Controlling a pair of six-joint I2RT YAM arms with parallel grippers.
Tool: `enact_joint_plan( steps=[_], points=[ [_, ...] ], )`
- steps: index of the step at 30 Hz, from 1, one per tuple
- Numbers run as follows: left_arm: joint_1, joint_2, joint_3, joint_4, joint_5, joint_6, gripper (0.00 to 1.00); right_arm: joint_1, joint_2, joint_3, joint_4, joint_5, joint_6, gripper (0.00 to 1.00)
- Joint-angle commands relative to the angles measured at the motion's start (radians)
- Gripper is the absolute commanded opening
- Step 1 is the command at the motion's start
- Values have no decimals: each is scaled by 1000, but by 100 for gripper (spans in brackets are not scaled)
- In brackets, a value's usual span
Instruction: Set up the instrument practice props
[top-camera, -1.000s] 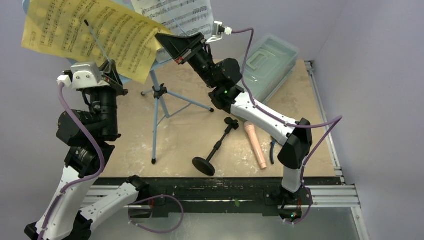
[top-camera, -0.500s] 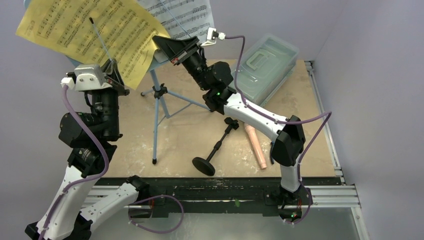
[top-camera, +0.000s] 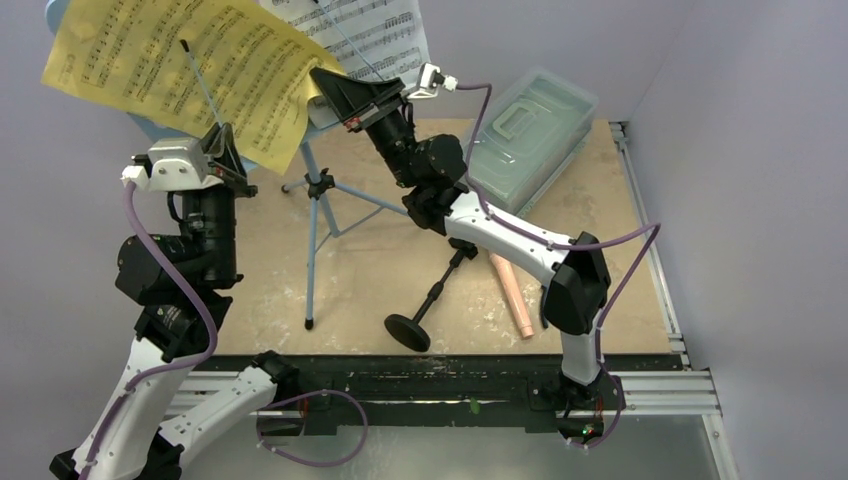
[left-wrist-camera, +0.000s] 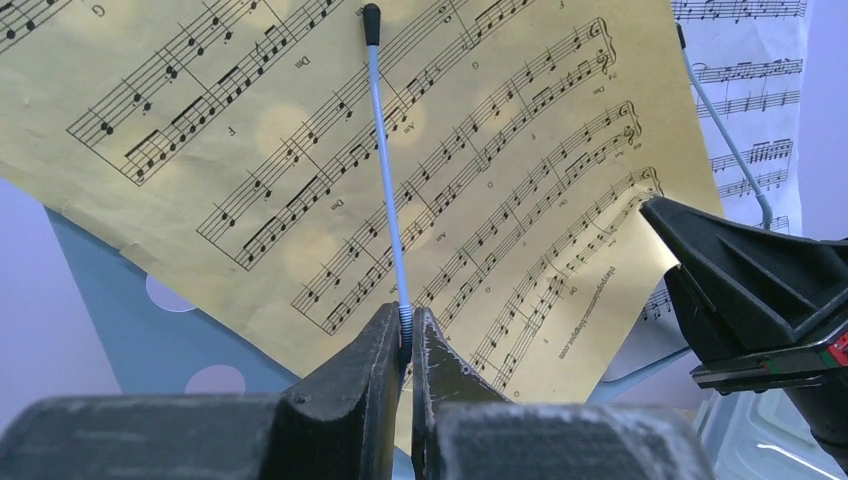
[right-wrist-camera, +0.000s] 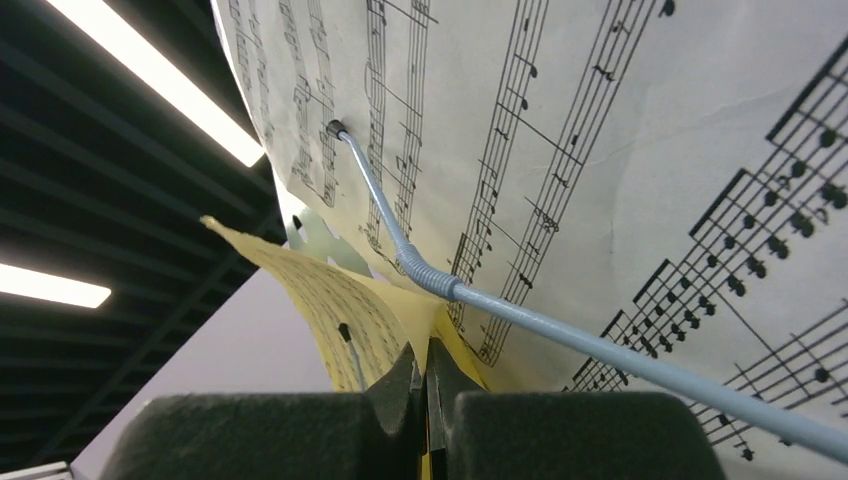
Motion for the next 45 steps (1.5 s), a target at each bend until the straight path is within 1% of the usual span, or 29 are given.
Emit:
enact_joint_plan(
  steps=[1,4,10,13,20,27,29,33,37,40,42,43,45],
  points=[
    [1,-21,12,192,70,1,0,52,-31,-4,106,83,9,0],
    [0,-17,12,197,71,2,0,85,-26,-40,154,138,-19,0],
    [0,-13,23,188,79,4,0,92,-49,-125,125,209,-36,0],
    [1,-13,20,190,84,1,0,97,-29,-118,122,217,-12,0],
    [1,-15,21,182,78,3,0,139,24,-60,139,252,-10,0],
    [0,-10,26,177,89,-8,0,178,38,-33,139,354,-38,0],
    [0,-11,27,177,91,-10,0,178,35,-27,141,392,-63,0],
    [0,-11,34,169,87,-12,0,179,32,-27,159,409,-99,0],
    [1,-14,30,165,86,-20,0,194,58,-6,175,398,-180,0],
    [0,-14,27,163,84,-34,0,203,88,18,164,375,-204,0],
    [0,-16,28,154,82,-45,0,220,85,7,176,381,-250,0],
    [1,-18,27,152,79,-51,0,225,80,-2,187,385,-277,2],
    [1,-24,20,154,74,-61,6,229,72,-17,194,389,-302,6]
  ],
)
